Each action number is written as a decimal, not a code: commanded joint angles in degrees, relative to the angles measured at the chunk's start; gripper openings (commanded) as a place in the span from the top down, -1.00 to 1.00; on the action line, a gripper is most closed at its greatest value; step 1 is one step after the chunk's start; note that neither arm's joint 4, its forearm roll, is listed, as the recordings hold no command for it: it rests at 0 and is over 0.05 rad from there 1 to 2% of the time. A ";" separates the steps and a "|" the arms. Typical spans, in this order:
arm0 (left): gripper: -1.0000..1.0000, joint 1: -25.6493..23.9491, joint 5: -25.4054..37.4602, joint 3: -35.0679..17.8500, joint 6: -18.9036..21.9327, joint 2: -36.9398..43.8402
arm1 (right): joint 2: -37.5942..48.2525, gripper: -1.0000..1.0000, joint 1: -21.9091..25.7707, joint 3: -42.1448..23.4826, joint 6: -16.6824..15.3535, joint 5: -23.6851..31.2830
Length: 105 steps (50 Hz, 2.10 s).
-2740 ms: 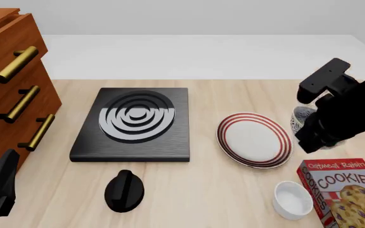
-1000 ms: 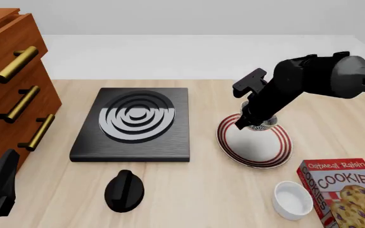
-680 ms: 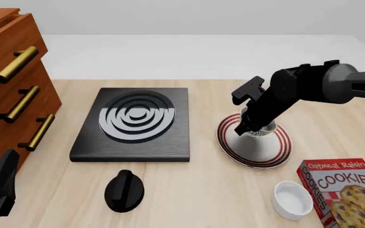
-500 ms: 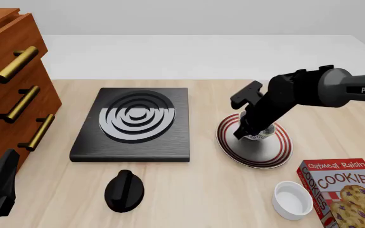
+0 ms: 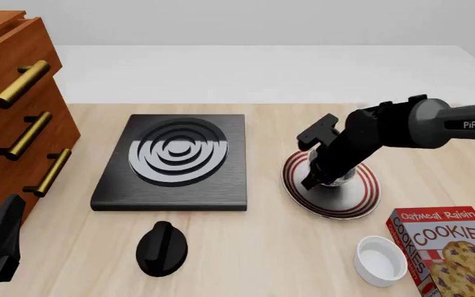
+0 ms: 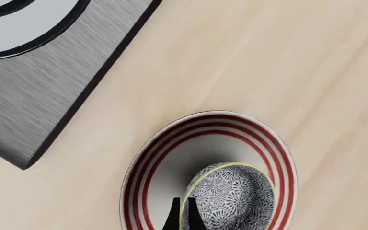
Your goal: Pick the akita bowl on the ramekin and place it on the plate.
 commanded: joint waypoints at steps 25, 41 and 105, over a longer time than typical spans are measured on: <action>-1.00 0.00 0.00 0.00 0.00 0.00 | -0.68 -1.00 -1.64 -0.53 -0.29 0.00; -1.00 0.00 0.00 0.00 0.00 0.00 | -5.72 -1.00 -0.27 -0.15 2.62 2.80; -1.00 0.00 0.00 0.00 0.00 0.00 | -51.13 -1.00 -0.44 36.10 24.02 -34.75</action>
